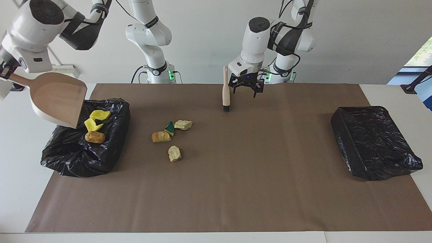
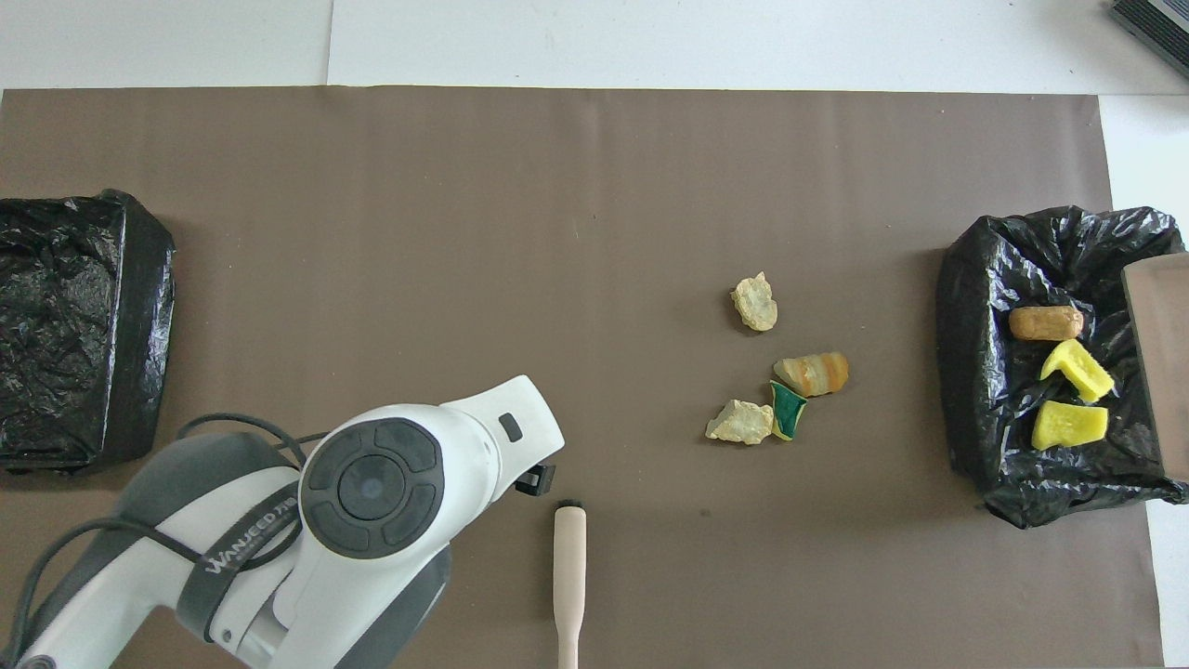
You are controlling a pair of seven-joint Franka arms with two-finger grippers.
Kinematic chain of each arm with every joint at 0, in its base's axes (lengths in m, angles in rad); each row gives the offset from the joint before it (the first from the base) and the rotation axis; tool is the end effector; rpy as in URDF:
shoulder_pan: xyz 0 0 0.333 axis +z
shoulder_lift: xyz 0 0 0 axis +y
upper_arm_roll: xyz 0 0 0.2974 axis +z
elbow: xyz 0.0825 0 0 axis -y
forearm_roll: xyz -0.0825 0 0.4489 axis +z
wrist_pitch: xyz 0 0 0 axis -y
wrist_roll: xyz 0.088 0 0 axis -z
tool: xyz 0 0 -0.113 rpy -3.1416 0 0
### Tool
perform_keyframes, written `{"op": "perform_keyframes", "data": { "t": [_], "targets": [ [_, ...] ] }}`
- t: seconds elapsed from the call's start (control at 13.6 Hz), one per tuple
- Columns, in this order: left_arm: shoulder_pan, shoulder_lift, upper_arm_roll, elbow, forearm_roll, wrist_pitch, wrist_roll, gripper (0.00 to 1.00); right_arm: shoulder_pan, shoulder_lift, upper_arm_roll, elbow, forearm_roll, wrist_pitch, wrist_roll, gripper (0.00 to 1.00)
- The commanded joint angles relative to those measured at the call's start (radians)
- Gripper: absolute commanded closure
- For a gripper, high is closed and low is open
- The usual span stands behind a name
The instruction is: Sweep and dump trash in bin
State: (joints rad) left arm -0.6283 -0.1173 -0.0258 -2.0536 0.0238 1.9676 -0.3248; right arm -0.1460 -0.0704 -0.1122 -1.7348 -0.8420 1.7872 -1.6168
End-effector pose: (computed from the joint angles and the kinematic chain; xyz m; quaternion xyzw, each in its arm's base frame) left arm 0.4670 -0.3562 0.4444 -0.9856 0.1682 -0.0197 0.0037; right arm 0.5817 -0.2262 0.6039 0.6703 0.6224 -0.2894 0.2820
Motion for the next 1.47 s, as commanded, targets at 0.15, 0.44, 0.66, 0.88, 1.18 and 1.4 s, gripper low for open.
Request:
{"op": "perform_keyframes", "data": {
  "t": [0.15, 0.44, 0.66, 0.88, 1.18, 1.4],
  "targets": [
    [0.163, 0.093, -0.014, 0.326, 0.059, -0.212, 0.191, 0.0, 0.026, -0.015, 0.041, -0.014, 0.297, -0.097, 0.37, 1.0],
    [0.336, 0.081, -0.006, 0.473, -0.004, -0.38, 0.4, 0.0, 0.191, -0.009, 0.063, -0.037, 0.478, -0.176, 0.89, 1.0],
    [0.417, 0.082, -0.005, 0.541, -0.051, -0.489, 0.446, 0.0, 0.334, 0.056, 0.063, -0.042, 0.605, -0.157, 1.257, 1.0],
    [0.44, 0.087, -0.005, 0.561, -0.05, -0.522, 0.458, 0.0, 0.465, 0.157, 0.063, -0.031, 0.69, -0.059, 1.591, 1.0],
    [0.489, 0.09, -0.003, 0.584, -0.042, -0.558, 0.454, 0.0, 0.578, 0.317, 0.063, 0.038, 0.868, 0.115, 1.923, 1.0],
    [0.533, 0.081, 0.01, 0.579, -0.054, -0.55, 0.46, 0.0, 0.663, 0.483, 0.065, 0.197, 0.965, 0.169, 2.202, 1.0]
  ]
}}
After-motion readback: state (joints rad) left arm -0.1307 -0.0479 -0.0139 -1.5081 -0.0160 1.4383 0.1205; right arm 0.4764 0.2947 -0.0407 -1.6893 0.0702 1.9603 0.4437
